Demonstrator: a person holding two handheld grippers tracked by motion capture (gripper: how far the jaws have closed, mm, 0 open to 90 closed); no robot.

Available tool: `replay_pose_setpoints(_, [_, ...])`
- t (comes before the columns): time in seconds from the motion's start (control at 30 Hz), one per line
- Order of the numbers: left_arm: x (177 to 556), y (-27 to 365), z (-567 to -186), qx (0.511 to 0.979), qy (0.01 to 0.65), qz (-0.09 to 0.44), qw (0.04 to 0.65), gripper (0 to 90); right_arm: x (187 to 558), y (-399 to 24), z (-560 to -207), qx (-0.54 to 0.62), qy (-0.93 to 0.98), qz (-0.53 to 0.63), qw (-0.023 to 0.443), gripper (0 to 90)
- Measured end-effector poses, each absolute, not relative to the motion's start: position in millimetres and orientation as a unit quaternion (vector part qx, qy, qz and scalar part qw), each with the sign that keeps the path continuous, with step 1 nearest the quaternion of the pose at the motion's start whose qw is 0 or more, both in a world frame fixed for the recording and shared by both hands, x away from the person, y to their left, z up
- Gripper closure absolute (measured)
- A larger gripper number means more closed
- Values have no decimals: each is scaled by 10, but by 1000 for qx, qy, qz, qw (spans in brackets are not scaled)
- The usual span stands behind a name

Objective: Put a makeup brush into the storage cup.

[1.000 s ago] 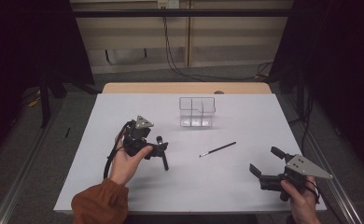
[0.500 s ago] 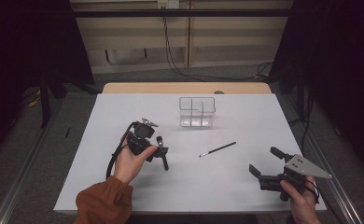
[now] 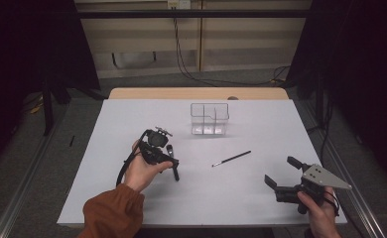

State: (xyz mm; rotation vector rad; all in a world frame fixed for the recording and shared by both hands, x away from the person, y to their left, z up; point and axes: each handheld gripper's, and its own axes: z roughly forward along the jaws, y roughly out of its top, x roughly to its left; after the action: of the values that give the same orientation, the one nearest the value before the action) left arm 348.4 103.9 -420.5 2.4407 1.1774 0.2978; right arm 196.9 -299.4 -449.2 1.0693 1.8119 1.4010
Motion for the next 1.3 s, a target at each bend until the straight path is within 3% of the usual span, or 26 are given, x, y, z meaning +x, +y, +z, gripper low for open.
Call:
replay_pose_setpoints(0.57, [3577, 893, -4326, 886, 439, 35, 141, 75, 1970, -2998, -4497, 405, 684, 527, 300, 0])
replay_pose_setpoints(0.8, [3637, 809, -4353, 882, 454, 0, 123, 155, 1971, -2995, -4498, 404, 685, 527, 300, 0])
replay_pose_setpoints(1.3, [3705, 772, -4458, 874, 476, -14, 93, 222, 1971, -3001, -4499, 405, 685, 526, 299, 0])
